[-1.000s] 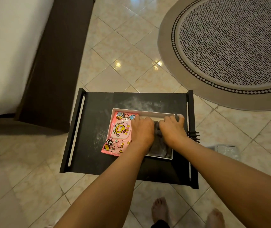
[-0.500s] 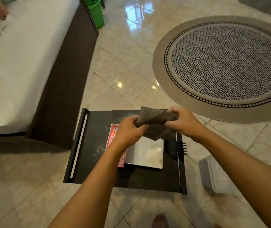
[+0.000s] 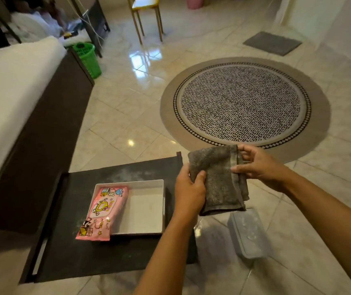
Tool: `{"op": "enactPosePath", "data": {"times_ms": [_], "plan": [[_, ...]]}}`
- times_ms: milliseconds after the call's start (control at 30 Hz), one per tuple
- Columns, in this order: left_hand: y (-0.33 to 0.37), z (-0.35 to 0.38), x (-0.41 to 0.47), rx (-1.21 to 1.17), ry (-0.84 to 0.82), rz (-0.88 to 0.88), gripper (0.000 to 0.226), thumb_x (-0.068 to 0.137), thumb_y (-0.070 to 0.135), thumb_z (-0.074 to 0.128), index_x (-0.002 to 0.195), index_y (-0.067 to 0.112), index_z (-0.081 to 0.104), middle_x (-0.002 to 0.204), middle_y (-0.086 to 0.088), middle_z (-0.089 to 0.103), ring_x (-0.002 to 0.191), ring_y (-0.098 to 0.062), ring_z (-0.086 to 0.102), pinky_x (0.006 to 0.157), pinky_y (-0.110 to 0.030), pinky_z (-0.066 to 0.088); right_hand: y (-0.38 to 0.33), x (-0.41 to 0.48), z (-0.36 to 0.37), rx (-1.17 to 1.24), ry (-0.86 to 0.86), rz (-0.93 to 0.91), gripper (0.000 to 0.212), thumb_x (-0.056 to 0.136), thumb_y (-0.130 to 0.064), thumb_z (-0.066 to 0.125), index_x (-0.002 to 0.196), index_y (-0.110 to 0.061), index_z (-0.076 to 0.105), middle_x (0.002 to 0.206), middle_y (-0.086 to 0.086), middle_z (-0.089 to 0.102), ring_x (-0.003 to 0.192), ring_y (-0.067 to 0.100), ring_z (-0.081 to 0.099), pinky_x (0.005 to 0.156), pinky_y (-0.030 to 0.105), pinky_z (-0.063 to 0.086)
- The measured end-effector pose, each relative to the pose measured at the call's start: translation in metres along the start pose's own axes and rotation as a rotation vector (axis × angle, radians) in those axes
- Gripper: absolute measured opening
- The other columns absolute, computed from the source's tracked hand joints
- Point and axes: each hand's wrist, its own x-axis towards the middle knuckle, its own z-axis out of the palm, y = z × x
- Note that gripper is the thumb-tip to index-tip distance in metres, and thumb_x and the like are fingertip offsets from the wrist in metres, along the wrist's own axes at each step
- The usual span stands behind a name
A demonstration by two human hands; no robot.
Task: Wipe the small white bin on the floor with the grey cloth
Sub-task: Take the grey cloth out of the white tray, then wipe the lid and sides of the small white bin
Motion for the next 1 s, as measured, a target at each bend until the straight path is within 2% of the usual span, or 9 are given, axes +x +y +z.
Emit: {"op": "enactPosePath", "data": {"times_ms": [100, 200, 267, 367, 467, 567, 733, 867, 1000], "plan": [[-0.037, 0.036, -0.004, -0.042, -0.018, -0.011, 0.023, 0.1, 0.02, 0.051, 0.122, 0.027, 0.054, 0.111, 0.006, 0.062, 0.105, -0.011, 0.06, 0.086, -0.032, 0.054, 0.039, -0.003, -0.025, -0.016, 0.071, -0.017, 0.052, 0.078, 0.011, 0.072, 0.123, -0.011, 0.058, 0.105, 0.012, 0.071, 0.095, 0.022, 0.07, 0.067, 0.031, 0.062], [-0.085, 0.064, -0.003, -0.008, 0.023, 0.007, 0.019, 0.099, 0.021, 0.052, 0.114, 0.032, 0.054, 0.106, 0.009, 0.062, 0.102, -0.01, 0.06, 0.087, -0.036, 0.055, 0.083, -0.001, -0.042, -0.04, 0.131, -0.044, 0.052, 0.077, 0.011, 0.074, 0.123, -0.006, 0.058, 0.104, 0.013, 0.071, 0.094, 0.024, 0.07, 0.068, 0.031, 0.062], [-0.118, 0.079, -0.004, 0.018, 0.041, 0.016, 0.017, 0.098, 0.021, 0.054, 0.109, 0.033, 0.054, 0.104, 0.008, 0.063, 0.1, -0.01, 0.061, 0.088, -0.04, 0.055, 0.115, 0.001, -0.05, -0.08, 0.162, -0.058, 0.051, 0.077, 0.01, 0.075, 0.123, -0.003, 0.057, 0.106, 0.019, 0.071, 0.097, 0.028, 0.069, 0.075, 0.037, 0.062], [-0.164, 0.094, -0.011, 0.064, 0.062, 0.018, 0.018, 0.097, 0.021, 0.055, 0.114, 0.027, 0.058, 0.104, 0.007, 0.064, 0.099, -0.012, 0.061, 0.09, -0.043, 0.055, 0.161, -0.004, -0.056, -0.143, 0.191, -0.07, 0.049, 0.076, 0.008, 0.076, 0.121, -0.001, 0.058, 0.107, 0.022, 0.071, 0.098, 0.031, 0.069, 0.084, 0.049, 0.059], [-0.201, 0.1, -0.029, 0.089, 0.061, 0.0, 0.013, 0.098, 0.021, 0.055, 0.11, 0.027, 0.056, 0.102, 0.006, 0.062, 0.098, -0.012, 0.06, 0.089, -0.039, 0.055, 0.2, -0.018, -0.053, -0.207, 0.183, -0.086, 0.043, 0.078, 0.007, 0.076, 0.116, -0.003, 0.061, 0.102, 0.02, 0.071, 0.091, 0.027, 0.07, 0.077, 0.042, 0.06], [-0.23, 0.1, -0.051, 0.11, 0.069, 0.01, 0.02, 0.098, 0.021, 0.056, 0.117, 0.023, 0.058, 0.105, 0.003, 0.063, 0.102, -0.017, 0.061, 0.089, -0.038, 0.055, 0.234, -0.037, -0.045, -0.276, 0.167, -0.084, 0.04, 0.079, 0.005, 0.075, 0.114, -0.006, 0.061, 0.095, 0.018, 0.068, 0.082, 0.023, 0.068, 0.067, 0.033, 0.06], [-0.253, 0.104, -0.092, 0.135, 0.064, -0.029, 0.022, 0.098, 0.021, 0.056, 0.12, 0.02, 0.056, 0.106, 0.0, 0.062, 0.101, -0.018, 0.061, 0.087, -0.038, 0.055, 0.263, -0.075, -0.039, -0.3, 0.216, -0.111, 0.036, 0.079, 0.006, 0.075, 0.111, -0.003, 0.062, 0.081, 0.012, 0.066, 0.074, 0.022, 0.066, 0.062, 0.032, 0.058], [-0.262, 0.106, -0.096, 0.221, -0.003, -0.008, 0.019, 0.099, 0.017, 0.053, 0.118, 0.02, 0.055, 0.1, 0.005, 0.059, 0.089, -0.007, 0.058, 0.068, -0.023, 0.049, 0.28, -0.092, -0.043, -0.326, 0.193, -0.08, 0.037, 0.078, 0.004, 0.075, 0.11, -0.007, 0.06, 0.091, 0.022, 0.069, 0.075, 0.024, 0.07, 0.058, 0.028, 0.058], [-0.266, 0.106, -0.076, 0.348, -0.091, 0.008, 0.022, 0.1, 0.012, 0.049, 0.119, 0.021, 0.054, 0.098, 0.008, 0.055, 0.089, -0.006, 0.055, 0.076, -0.024, 0.048, 0.297, -0.081, -0.049, -0.297, 0.178, -0.04, 0.044, 0.078, 0.006, 0.075, 0.115, -0.01, 0.058, 0.089, 0.017, 0.07, 0.082, 0.031, 0.073, 0.066, 0.037, 0.063]]}}
